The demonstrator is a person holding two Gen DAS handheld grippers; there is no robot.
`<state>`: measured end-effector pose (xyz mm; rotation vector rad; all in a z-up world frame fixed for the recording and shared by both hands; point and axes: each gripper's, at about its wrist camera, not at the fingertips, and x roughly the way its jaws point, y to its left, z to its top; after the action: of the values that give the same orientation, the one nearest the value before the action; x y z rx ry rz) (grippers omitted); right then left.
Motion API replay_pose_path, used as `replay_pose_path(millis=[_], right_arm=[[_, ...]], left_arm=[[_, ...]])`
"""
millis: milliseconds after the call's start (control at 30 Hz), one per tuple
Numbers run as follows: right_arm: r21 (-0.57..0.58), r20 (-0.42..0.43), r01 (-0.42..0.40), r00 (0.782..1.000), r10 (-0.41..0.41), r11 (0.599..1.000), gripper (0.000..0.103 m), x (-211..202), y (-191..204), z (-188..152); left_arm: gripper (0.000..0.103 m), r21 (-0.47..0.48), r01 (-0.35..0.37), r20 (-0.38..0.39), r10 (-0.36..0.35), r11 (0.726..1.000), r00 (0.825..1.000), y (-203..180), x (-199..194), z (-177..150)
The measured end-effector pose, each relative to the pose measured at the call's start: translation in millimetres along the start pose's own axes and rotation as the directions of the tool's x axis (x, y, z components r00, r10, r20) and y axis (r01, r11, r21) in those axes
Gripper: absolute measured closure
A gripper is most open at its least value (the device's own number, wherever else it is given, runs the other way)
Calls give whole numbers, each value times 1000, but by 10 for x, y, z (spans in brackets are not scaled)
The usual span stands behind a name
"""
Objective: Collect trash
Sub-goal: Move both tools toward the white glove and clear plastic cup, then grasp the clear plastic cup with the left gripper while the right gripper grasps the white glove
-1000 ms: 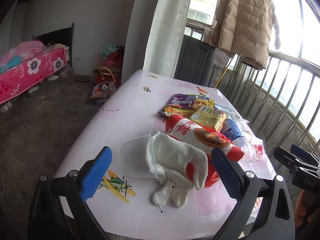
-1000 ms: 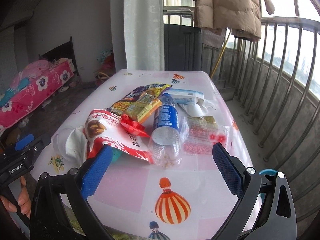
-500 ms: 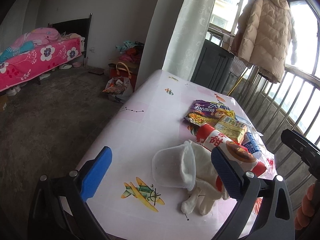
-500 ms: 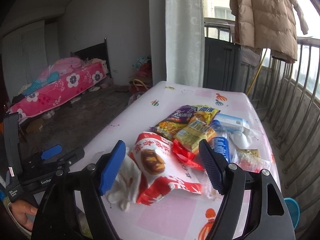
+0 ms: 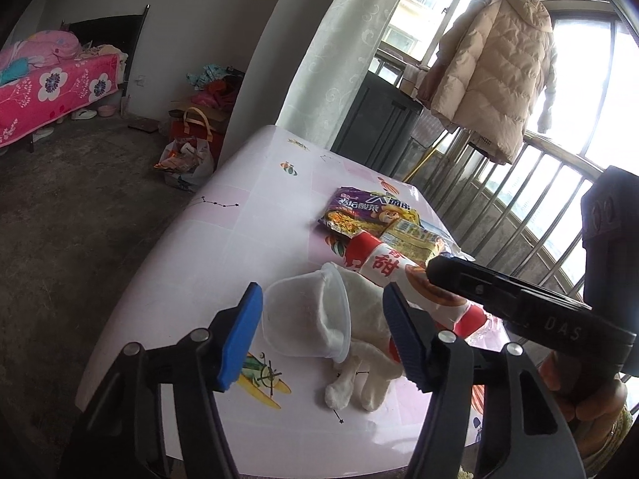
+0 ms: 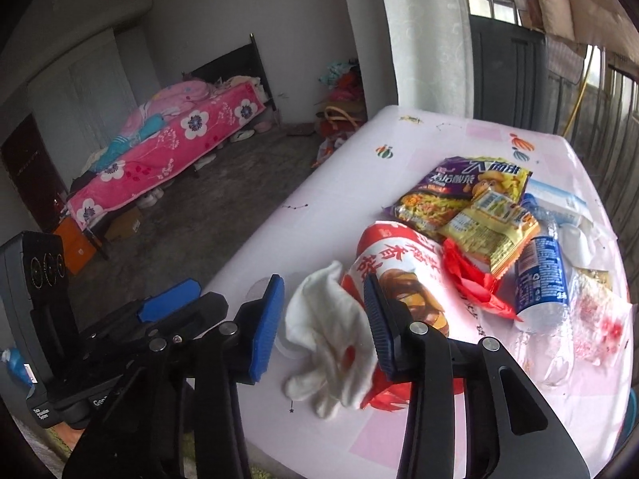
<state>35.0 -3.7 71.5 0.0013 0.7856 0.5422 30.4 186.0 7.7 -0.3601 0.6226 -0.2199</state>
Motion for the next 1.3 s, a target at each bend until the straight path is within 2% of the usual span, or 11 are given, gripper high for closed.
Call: replay_pose_path(millis=[100, 300, 567, 767, 933, 1300], right_arm=[[27, -51, -8, 999, 10, 1000, 65, 131, -44, -34], [38, -120, 7, 993, -2, 999, 72, 181, -73, -101], [-41, -176, 53, 983, -59, 998, 77, 237, -5, -218], [-72, -221, 67, 972, -81, 995, 87, 332, 8, -266], [-82, -226, 53, 972, -71, 995, 99, 328, -6, -274], [-84, -177, -22, 984, 7, 996, 102, 169, 88, -205]], left_arm=[[50, -2, 24, -29, -24, 1000, 999, -17, 79, 12], [61, 23, 25, -66, -24, 999, 998, -87, 265, 33], [81, 3, -51, -137, 51, 999, 989, 59, 438, -28], [91, -42, -98, -155, 90, 994, 984, 238, 437, -51], [96, -41, -113, -144, 106, 993, 984, 253, 420, -59], [98, -33, -144, -110, 140, 989, 984, 256, 345, -54]])
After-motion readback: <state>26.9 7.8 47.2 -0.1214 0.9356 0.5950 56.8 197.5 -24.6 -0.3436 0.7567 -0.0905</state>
